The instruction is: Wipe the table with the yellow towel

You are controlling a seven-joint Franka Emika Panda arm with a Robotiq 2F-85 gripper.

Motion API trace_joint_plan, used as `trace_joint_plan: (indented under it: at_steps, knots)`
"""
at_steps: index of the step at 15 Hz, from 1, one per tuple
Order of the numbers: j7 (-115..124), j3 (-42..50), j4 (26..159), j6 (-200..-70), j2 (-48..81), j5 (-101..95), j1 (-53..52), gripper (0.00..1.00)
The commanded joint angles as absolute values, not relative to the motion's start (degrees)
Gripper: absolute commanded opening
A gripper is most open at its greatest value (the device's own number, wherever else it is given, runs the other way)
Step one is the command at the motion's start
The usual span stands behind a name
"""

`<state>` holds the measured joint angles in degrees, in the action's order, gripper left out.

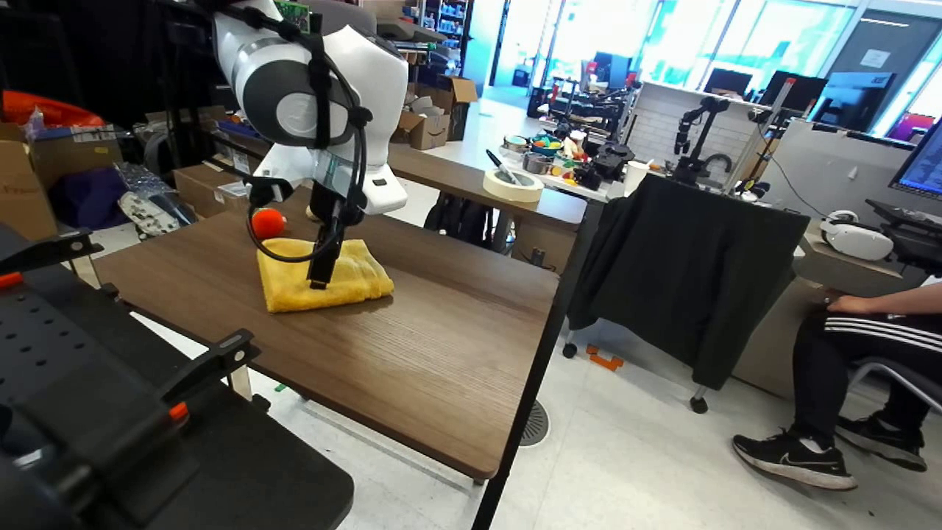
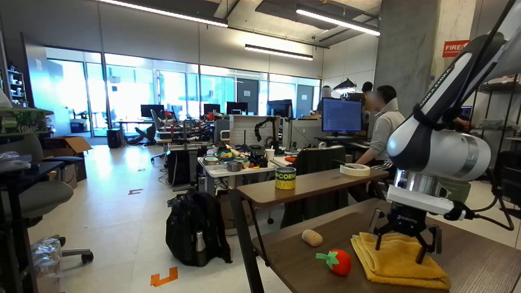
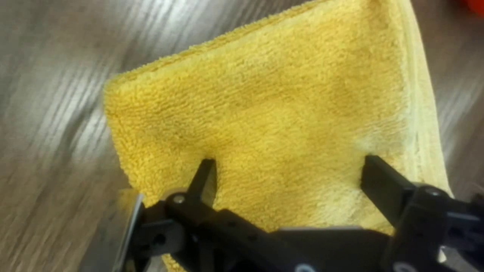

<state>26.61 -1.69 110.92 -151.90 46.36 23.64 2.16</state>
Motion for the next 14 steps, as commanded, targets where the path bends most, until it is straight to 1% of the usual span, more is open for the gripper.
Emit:
trace_joint_plan:
  at_steps: [1,7,8,10,11,12,13,14]
  knots:
    - [19.58,-0.92,114.62,-146.43,43.43,20.02,2.23,1.0]
    - [23.32,9.0,116.54,-140.23,40.55,5.16,-6.6,1.0]
    - [24.46,10.89,117.58,-140.91,39.49,2.26,-8.45,1.0]
    - [27.46,13.65,120.35,-147.53,38.21,-2.35,-11.87,1.0]
    - [28.12,12.35,121.92,-153.27,37.49,-0.67,-11.02,1.0]
    - [27.97,10.14,122.58,-155.9,36.75,2.7,-9.4,1.0]
    - [26.86,11.25,118.5,-150.74,39.97,1.11,-9.66,1.0]
    - [27.3,10.9,119.5,-153.01,39.36,1.64,-9.85,1.0]
